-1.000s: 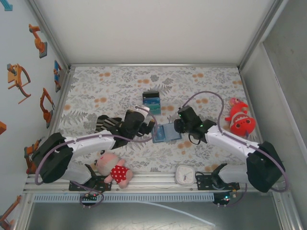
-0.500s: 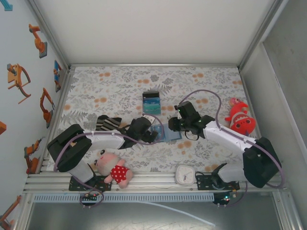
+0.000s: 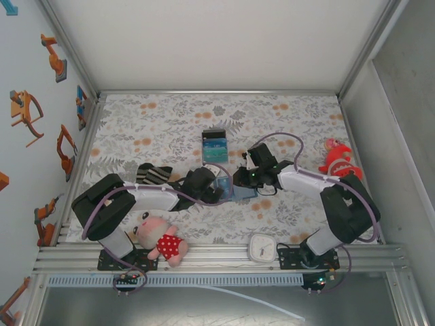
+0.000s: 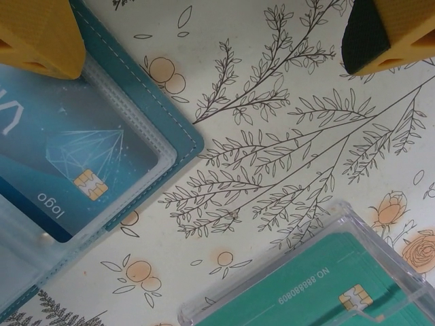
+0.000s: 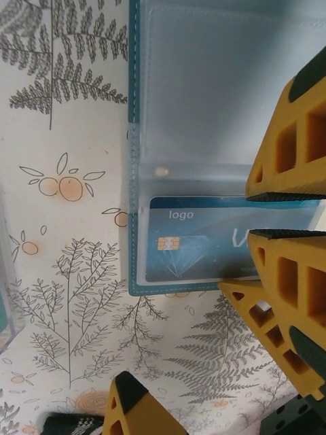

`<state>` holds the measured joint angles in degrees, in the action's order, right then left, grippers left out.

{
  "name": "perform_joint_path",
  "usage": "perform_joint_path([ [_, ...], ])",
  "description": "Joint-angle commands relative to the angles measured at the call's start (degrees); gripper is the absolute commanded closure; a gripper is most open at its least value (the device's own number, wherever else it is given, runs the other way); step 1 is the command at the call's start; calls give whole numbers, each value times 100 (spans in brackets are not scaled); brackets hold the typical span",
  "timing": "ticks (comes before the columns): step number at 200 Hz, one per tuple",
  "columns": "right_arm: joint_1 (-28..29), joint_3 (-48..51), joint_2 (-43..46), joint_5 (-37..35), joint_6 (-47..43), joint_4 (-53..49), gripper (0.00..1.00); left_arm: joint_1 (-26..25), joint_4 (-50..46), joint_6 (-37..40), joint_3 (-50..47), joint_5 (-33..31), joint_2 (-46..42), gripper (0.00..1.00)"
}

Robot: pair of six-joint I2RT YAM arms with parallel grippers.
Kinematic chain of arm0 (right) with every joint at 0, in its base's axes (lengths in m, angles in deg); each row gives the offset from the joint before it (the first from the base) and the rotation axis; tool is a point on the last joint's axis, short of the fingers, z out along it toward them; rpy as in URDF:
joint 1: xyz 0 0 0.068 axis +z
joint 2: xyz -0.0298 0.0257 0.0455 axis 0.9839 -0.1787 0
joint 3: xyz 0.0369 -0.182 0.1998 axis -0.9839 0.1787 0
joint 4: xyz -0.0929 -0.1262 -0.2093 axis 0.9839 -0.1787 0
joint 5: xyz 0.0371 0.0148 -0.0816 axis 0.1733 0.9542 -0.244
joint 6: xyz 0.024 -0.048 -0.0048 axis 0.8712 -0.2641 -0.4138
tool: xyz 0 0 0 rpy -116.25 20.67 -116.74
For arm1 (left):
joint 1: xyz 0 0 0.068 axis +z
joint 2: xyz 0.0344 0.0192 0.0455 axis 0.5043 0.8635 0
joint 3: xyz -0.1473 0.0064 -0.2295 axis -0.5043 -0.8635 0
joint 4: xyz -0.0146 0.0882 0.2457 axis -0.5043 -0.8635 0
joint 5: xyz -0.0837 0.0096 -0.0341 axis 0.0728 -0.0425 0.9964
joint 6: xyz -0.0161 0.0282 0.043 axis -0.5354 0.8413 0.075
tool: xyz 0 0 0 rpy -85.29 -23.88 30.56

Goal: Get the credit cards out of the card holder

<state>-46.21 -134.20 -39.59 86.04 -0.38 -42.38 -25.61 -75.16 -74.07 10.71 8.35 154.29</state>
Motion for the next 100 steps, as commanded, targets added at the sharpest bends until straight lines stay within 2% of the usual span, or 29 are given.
perform_joint_path([
  [1, -112, 90, -163, 424, 254, 428, 82, -44, -195, -70, 105, 26, 103, 3],
  [42, -229, 230, -446, 790, 429, 861, 81, -55, -360, -40, 155, -18, 114, 3],
  [100, -256, 273, -738, 858, 429, 977, 83, -70, -452, -6, 222, -52, 170, 3],
])
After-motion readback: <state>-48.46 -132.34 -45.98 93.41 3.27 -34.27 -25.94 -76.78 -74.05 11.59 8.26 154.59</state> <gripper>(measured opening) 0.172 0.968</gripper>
